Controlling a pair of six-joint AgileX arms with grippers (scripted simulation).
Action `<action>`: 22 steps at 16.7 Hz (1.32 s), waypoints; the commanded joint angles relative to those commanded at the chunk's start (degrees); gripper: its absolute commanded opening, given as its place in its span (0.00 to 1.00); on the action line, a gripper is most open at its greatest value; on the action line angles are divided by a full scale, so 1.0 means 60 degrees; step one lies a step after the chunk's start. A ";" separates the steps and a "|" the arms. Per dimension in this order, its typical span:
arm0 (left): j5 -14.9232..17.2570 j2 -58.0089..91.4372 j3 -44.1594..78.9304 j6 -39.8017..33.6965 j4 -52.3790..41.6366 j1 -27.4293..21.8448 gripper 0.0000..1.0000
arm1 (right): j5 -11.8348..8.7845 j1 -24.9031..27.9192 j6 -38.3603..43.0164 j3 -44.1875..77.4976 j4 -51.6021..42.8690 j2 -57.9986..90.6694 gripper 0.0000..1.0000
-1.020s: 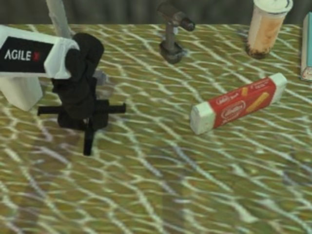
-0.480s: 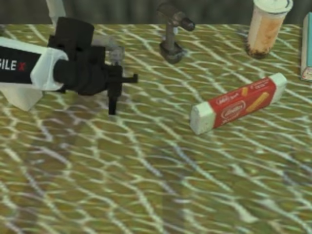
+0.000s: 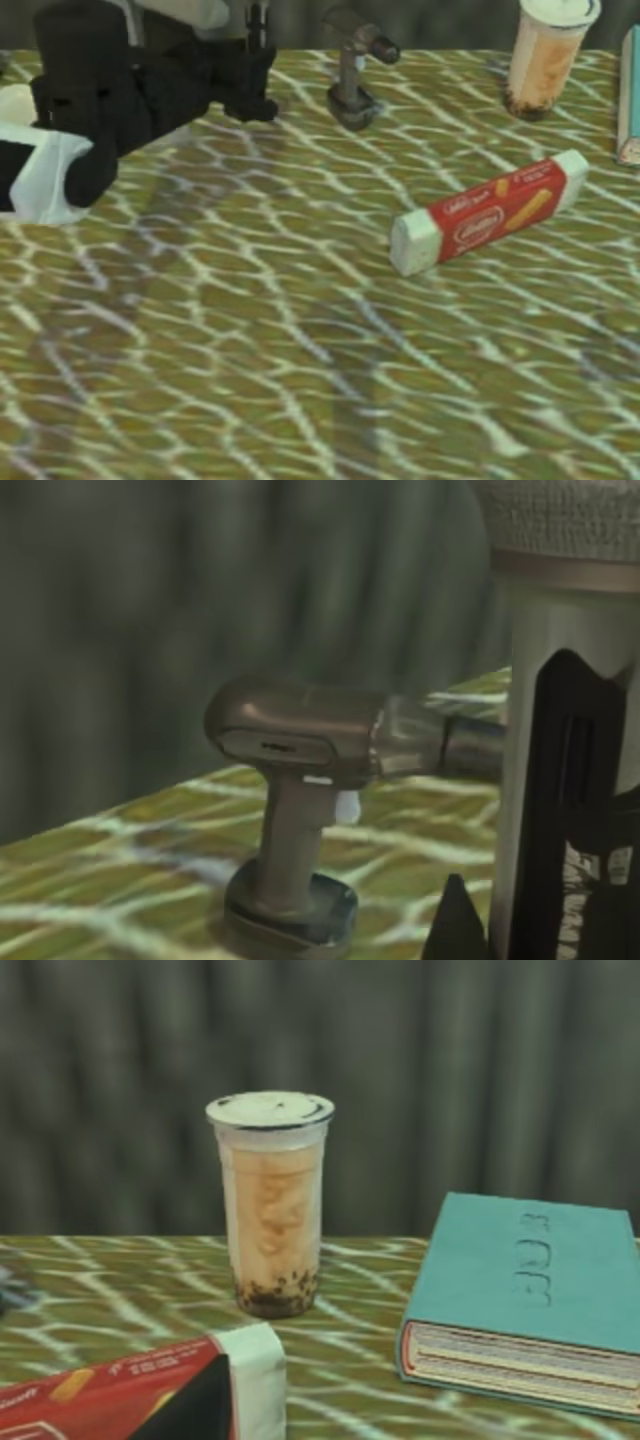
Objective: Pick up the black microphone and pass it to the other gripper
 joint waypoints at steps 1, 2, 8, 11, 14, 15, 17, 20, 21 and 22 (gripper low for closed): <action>0.0224 -0.0198 -0.0180 0.0136 0.0561 0.0025 0.00 | 0.0000 0.0000 0.0000 0.0000 0.0000 0.0000 1.00; 0.0417 -0.0382 -0.0334 0.0256 0.1023 0.0048 0.00 | 0.0000 0.0000 0.0000 0.0000 0.0000 0.0000 1.00; 0.0780 -0.0785 -0.0624 0.0497 0.1842 0.0097 0.00 | 0.0000 0.0000 0.0000 0.0000 0.0000 0.0000 1.00; 0.0732 -0.0773 -0.0589 0.0500 0.1812 0.0015 0.00 | 0.0000 0.0000 0.0000 0.0000 0.0000 0.0000 1.00; 0.0126 -0.1263 -0.0812 0.0497 0.1640 -0.0566 0.00 | 0.0000 0.0000 0.0000 0.0000 0.0000 0.0000 1.00; -0.0216 -0.1529 -0.0934 0.0496 0.1546 -0.0875 0.00 | 0.0000 0.0000 0.0000 0.0000 0.0000 0.0000 1.00; -0.0998 -0.2151 -0.1226 0.0494 0.1320 -0.1595 0.00 | 0.0000 0.0000 0.0000 0.0000 0.0000 0.0000 1.00; -0.2189 -0.3099 -0.1665 0.0493 0.0980 -0.2700 0.00 | 0.0000 0.0000 0.0000 0.0000 0.0000 0.0000 1.00; -0.2497 -0.3352 -0.1776 0.0494 0.0895 -0.2990 0.00 | 0.0000 0.0000 0.0000 0.0000 0.0000 0.0000 1.00; -0.2715 -0.3544 -0.1857 0.0496 0.0833 -0.3202 0.00 | 0.0000 0.0000 0.0000 0.0000 0.0000 0.0000 1.00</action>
